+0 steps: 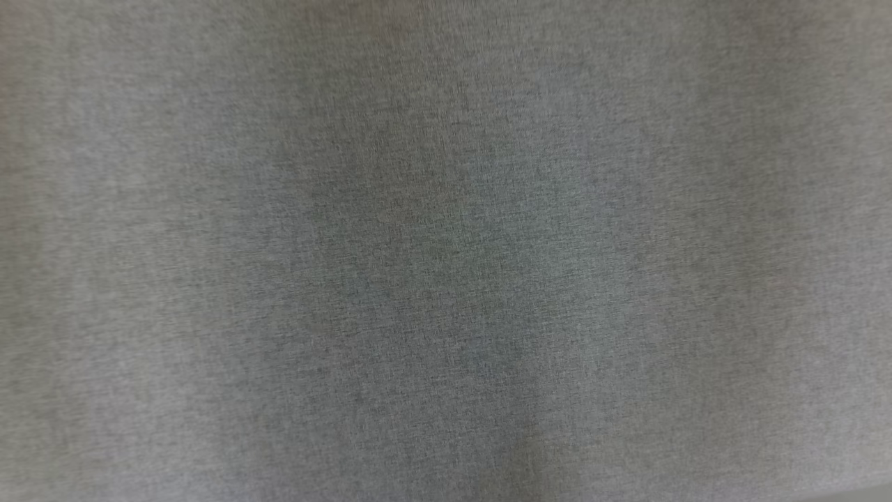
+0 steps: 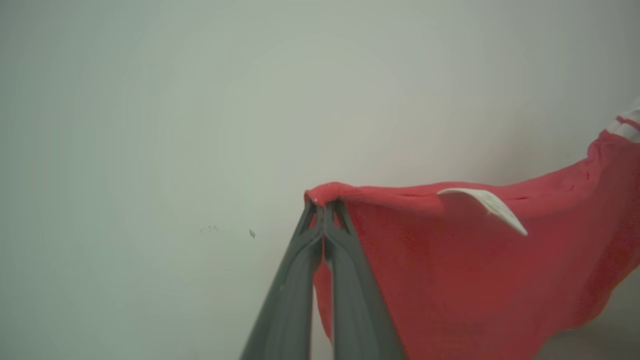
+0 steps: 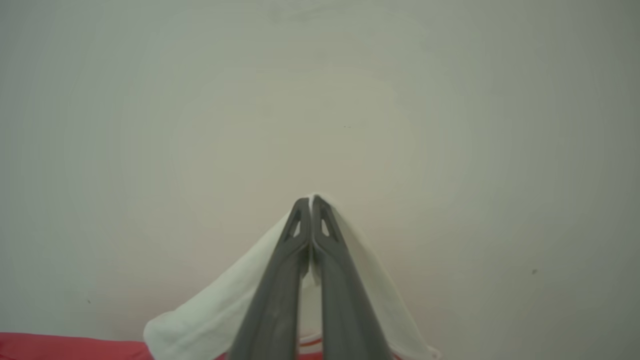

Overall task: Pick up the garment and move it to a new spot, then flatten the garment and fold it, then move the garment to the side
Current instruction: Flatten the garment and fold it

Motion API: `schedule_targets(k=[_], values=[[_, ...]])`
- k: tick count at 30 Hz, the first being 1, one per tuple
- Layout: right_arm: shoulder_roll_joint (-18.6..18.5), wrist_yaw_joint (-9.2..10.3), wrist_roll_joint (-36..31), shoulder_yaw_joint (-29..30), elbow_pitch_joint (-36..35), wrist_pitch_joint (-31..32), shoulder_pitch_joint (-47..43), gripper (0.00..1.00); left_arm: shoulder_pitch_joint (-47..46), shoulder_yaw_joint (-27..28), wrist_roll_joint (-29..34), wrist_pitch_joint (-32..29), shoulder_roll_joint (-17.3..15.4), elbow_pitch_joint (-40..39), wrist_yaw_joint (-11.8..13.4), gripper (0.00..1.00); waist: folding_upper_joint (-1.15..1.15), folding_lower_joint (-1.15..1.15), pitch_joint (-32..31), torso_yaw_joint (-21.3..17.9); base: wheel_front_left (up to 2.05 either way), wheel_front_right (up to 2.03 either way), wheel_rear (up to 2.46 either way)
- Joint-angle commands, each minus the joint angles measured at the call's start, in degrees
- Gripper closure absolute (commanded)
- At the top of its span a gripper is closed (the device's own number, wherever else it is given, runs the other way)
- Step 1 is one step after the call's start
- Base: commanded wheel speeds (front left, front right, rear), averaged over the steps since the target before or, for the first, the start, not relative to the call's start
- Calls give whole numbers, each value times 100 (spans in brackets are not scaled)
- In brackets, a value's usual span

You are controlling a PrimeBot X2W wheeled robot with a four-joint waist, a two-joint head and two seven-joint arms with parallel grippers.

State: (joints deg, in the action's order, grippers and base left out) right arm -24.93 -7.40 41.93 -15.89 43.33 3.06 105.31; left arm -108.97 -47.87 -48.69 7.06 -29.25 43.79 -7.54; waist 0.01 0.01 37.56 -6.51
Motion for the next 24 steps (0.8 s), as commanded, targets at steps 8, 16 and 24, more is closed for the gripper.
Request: schedule_targets(k=[8, 16, 24], values=[[-737, -14, 1020, -220, -1666, -77, -2648, 100, 1908, -63, -559, 718, -435, -726, 32, 100, -1, -1, -833, 146, 0, 0, 0], [-1225, -14, 1564, 717, -3466, -236, -6337, 100, 4594, 241, -499, 816, -732, -2617, 784, 100, -1, -1, -1470, 263, 0, 0, 0], [-387, -14, 1244, 1616, -4588, -52, -9298, 100, 7417, 818, -171, 815, -796, -4039, 1729, 100, -1, -1, -1847, 148, 0, 0, 0]])
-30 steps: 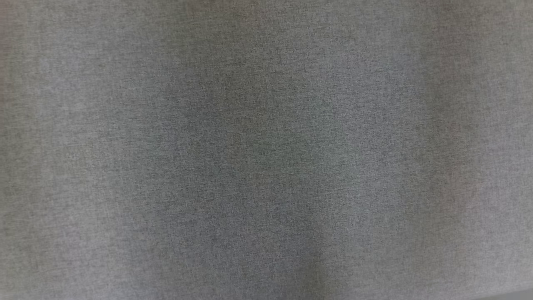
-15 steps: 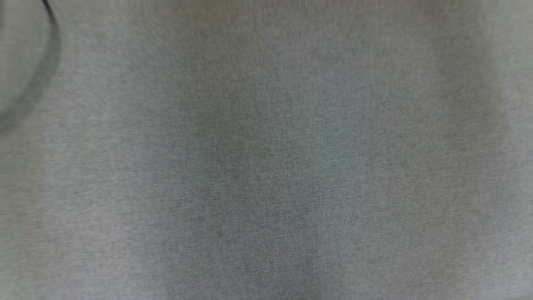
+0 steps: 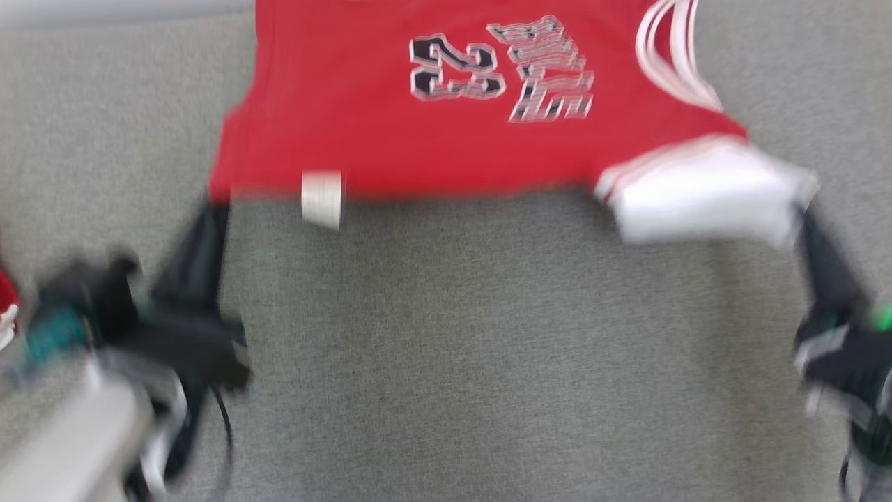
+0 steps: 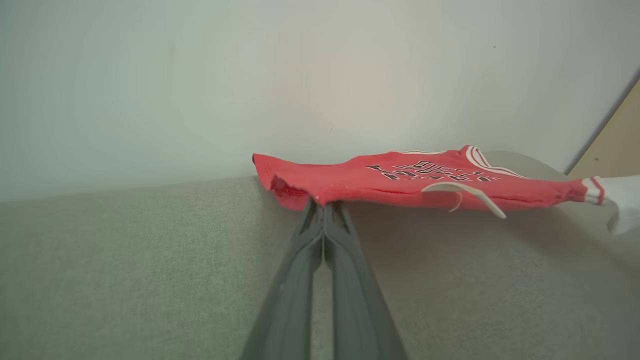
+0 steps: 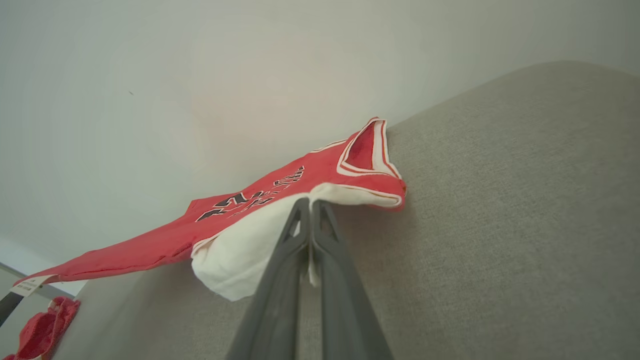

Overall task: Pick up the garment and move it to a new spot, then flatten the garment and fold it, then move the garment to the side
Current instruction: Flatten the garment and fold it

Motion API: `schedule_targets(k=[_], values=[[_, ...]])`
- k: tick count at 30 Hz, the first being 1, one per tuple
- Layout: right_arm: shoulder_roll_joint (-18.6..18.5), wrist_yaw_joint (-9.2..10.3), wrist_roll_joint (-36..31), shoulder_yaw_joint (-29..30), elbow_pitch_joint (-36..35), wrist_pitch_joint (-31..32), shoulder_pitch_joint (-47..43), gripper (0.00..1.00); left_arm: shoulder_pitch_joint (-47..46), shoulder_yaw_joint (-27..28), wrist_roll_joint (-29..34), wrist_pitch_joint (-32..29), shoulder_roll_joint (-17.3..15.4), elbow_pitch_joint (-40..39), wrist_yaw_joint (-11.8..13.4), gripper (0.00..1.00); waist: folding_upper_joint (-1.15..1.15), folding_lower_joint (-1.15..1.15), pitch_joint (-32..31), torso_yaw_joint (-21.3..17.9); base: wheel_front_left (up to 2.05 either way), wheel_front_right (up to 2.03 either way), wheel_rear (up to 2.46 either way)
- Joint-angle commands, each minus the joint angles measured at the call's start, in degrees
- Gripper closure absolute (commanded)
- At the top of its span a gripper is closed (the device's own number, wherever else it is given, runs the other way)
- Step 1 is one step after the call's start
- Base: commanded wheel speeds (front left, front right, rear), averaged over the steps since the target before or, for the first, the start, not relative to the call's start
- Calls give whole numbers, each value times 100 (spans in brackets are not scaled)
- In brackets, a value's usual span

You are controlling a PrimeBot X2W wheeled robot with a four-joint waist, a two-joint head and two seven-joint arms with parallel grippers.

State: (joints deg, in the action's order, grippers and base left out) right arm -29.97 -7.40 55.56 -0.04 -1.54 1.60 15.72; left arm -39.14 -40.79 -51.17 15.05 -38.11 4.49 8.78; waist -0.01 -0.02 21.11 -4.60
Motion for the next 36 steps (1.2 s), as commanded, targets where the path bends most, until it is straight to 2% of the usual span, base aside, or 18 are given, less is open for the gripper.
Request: schedule_targets(k=[1, 2, 4, 5, 6, 15, 19, 25, 36], values=[[279, -14, -179, 122, -194, 83, -567, 100, 770, 285, 85, 16, 182, -207, 165, 100, 1, 2, -238, -62, 0, 0, 0], [392, -14, -279, 180, -275, 96, -790, 100, 1105, 450, 137, 17, 259, -277, 223, 100, 1, 2, -278, -73, 0, 0, 0], [655, -14, -418, 303, -375, 149, -1221, 100, 1693, 588, 353, 18, 412, -289, 185, 100, 1, 2, -356, -52, 0, 0, 0], [744, -14, -500, 356, -404, 178, -1420, 100, 1933, 701, 373, 17, 568, -273, 162, 100, 1, 2, -411, -39, 0, 0, 0], [744, -14, -500, 356, -404, 178, -1420, 100, 1933, 701, 373, 17, 568, -273, 162, 100, 1, 2, -411, -39, 0, 0, 0], [1438, -14, -844, 691, -607, 600, -2702, 100, 3679, 1727, 904, 17, 1318, 96, -213, 100, 1, 2, -916, -65, 0, 0, 0], [1729, -14, -828, 675, -651, 1032, -3359, 100, 4326, 2114, 1190, 18, 1605, 200, -377, 100, 1, 2, -1086, -79, 0, 0, 0], [1939, -14, -864, 687, -825, 1378, -3765, 100, 4689, 2438, 1536, 18, 1843, 344, -614, 100, 1, 2, -1184, -97, 0, 0, 0], [2046, -14, -739, 1083, -846, 1579, -3151, 100, 4348, 2404, 2046, 18, 2042, 517, -929, 100, 1, 2, -1317, 24, 0, 0, 0]])
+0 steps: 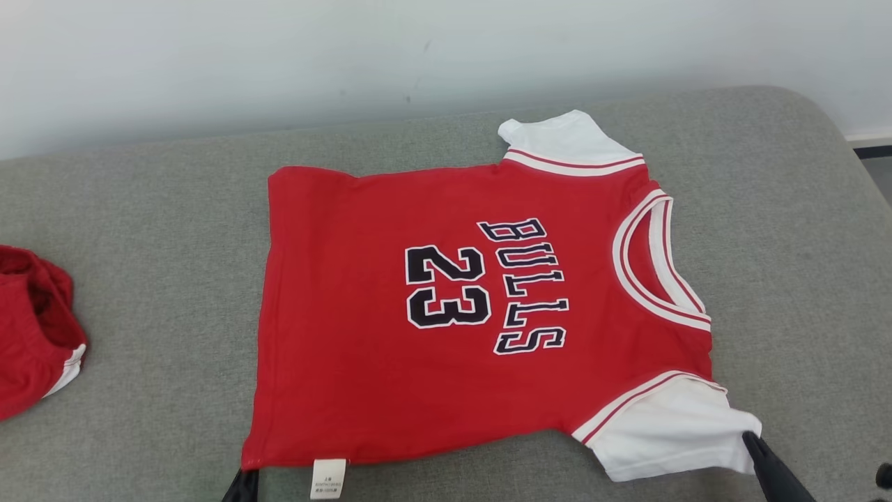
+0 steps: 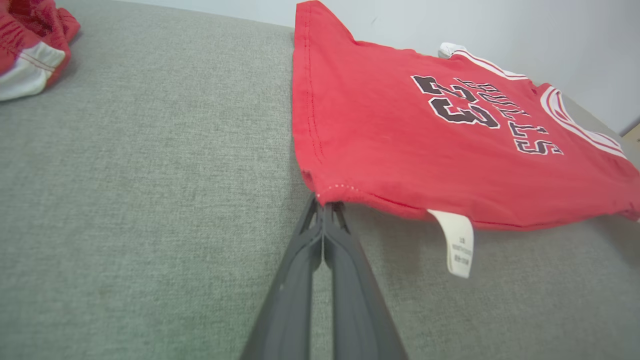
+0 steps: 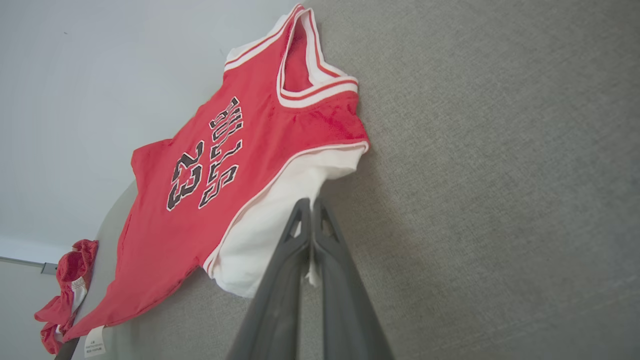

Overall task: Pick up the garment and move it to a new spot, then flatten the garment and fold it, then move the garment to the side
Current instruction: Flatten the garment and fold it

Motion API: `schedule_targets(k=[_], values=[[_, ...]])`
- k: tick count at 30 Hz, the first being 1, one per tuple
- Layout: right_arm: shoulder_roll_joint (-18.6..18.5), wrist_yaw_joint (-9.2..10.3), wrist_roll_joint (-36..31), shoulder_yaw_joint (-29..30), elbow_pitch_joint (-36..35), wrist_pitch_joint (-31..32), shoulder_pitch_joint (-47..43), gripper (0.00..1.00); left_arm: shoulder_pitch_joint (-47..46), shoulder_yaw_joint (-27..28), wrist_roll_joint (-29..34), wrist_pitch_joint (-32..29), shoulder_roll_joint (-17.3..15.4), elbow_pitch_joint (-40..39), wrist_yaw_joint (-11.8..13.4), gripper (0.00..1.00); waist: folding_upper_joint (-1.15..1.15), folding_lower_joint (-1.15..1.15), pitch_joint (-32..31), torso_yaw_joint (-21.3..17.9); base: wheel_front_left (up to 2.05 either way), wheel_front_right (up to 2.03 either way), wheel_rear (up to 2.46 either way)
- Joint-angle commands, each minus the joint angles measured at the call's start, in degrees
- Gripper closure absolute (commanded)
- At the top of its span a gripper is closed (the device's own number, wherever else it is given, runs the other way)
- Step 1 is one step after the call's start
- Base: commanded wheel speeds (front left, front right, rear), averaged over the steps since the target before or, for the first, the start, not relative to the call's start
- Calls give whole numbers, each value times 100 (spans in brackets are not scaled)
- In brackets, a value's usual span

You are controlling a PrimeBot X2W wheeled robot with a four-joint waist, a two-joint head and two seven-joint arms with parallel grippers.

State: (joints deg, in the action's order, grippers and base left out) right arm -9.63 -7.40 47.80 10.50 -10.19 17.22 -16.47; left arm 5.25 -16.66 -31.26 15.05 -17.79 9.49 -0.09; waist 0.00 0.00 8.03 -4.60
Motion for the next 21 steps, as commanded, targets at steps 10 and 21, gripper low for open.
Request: schedule_targets(k=[10, 21], values=[[-157, -14, -32, 195, 447, 502, 1450, 100, -1023, -220, 343, -108, -117, 334, -251, 100, 0, 0, 54, 127, 0, 0, 0], [-364, -14, -343, 74, 1896, 763, 3288, 100, -2303, -367, 385, -383, -196, 1149, -511, 100, 0, 0, 360, 160, 0, 0, 0]])
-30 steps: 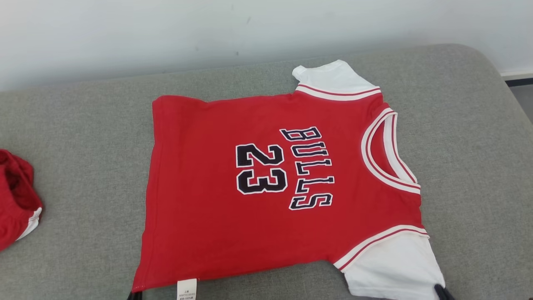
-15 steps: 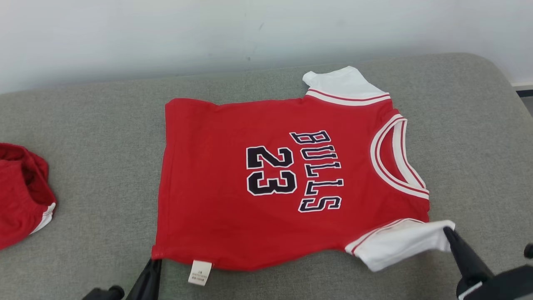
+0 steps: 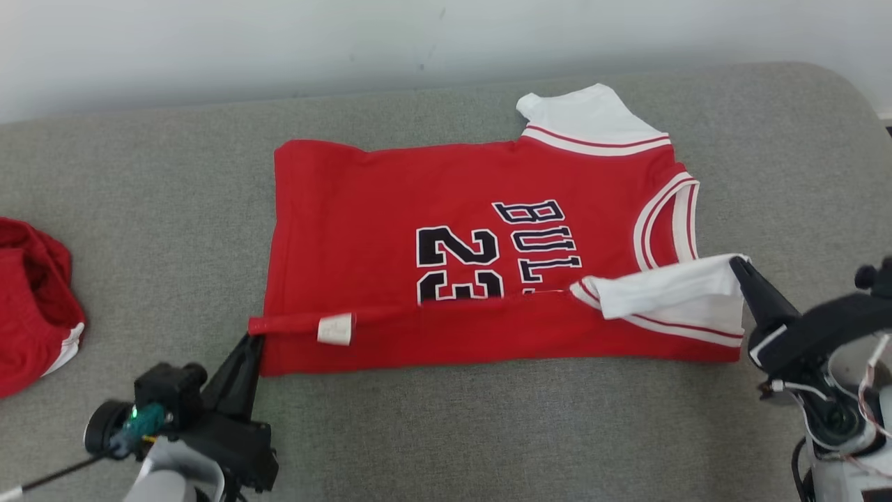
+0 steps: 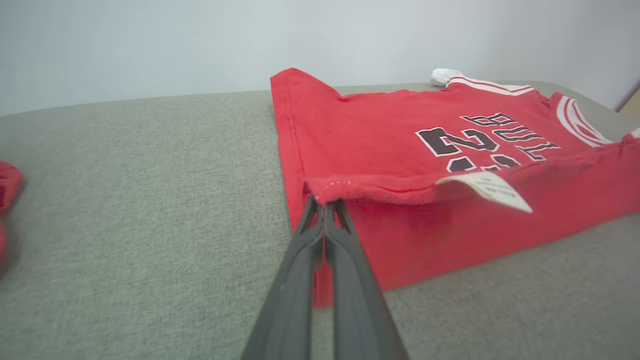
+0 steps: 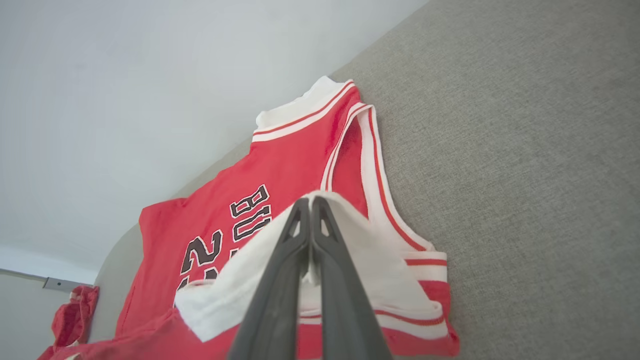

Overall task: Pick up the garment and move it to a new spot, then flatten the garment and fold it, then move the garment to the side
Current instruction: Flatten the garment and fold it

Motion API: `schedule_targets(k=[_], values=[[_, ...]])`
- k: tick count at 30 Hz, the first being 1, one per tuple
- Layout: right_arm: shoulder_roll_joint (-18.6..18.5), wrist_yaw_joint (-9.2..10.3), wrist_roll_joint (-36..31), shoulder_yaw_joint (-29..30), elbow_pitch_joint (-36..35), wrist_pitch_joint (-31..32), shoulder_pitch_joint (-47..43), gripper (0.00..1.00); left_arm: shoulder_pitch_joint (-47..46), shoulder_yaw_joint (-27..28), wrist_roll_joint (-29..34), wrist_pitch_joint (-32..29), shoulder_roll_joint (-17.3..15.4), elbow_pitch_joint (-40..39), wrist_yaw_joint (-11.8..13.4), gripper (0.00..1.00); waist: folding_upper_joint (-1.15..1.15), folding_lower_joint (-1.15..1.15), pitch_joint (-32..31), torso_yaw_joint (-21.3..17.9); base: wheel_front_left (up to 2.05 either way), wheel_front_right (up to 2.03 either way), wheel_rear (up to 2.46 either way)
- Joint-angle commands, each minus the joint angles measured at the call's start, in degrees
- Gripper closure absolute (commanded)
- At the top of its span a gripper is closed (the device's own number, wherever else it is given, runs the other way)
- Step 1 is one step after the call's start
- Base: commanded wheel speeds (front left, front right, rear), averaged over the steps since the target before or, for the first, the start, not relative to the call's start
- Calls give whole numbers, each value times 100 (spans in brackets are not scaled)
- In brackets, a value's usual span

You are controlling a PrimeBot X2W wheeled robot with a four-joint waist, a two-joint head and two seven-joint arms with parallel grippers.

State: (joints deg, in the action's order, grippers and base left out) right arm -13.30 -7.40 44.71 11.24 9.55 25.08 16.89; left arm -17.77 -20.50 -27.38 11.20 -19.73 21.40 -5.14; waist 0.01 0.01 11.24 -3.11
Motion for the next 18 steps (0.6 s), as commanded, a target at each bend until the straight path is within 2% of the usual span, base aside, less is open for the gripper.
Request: schedule_targets(k=[1, 11, 12, 13, 14, 18], values=[[-28, -14, -72, -48, 93, -30, 117, 100, -125, -37, 31, -19, -10, 72, -40, 100, -1, -1, 70, 15, 0, 0, 0], [-288, -14, -182, -567, 1454, -714, 1109, 100, -901, -300, -16, 161, 99, 1042, -180, 100, -1, -1, 236, 42, 0, 0, 0], [-316, -14, -155, -618, 1497, -837, 1145, 82, -952, -294, 21, 214, 101, 1088, -173, 100, -1, -1, 231, 44, 0, 0, 0], [-337, -14, -99, -713, 1522, -948, 1144, 0, -973, -297, 52, 257, 112, 1143, -176, 3, -1, -1, 223, 44, 0, 0, 0], [-358, -14, -48, -788, 1543, -1061, 1107, 0, -955, -312, 77, 296, 140, 1212, -180, 0, -1, -1, 200, 41, 0, 0, 0], [-574, -14, 126, -1123, 1467, -1498, 831, 0, -837, -262, 88, 377, 204, 1357, -181, 0, -1, -1, 94, 17, 0, 0, 0]])
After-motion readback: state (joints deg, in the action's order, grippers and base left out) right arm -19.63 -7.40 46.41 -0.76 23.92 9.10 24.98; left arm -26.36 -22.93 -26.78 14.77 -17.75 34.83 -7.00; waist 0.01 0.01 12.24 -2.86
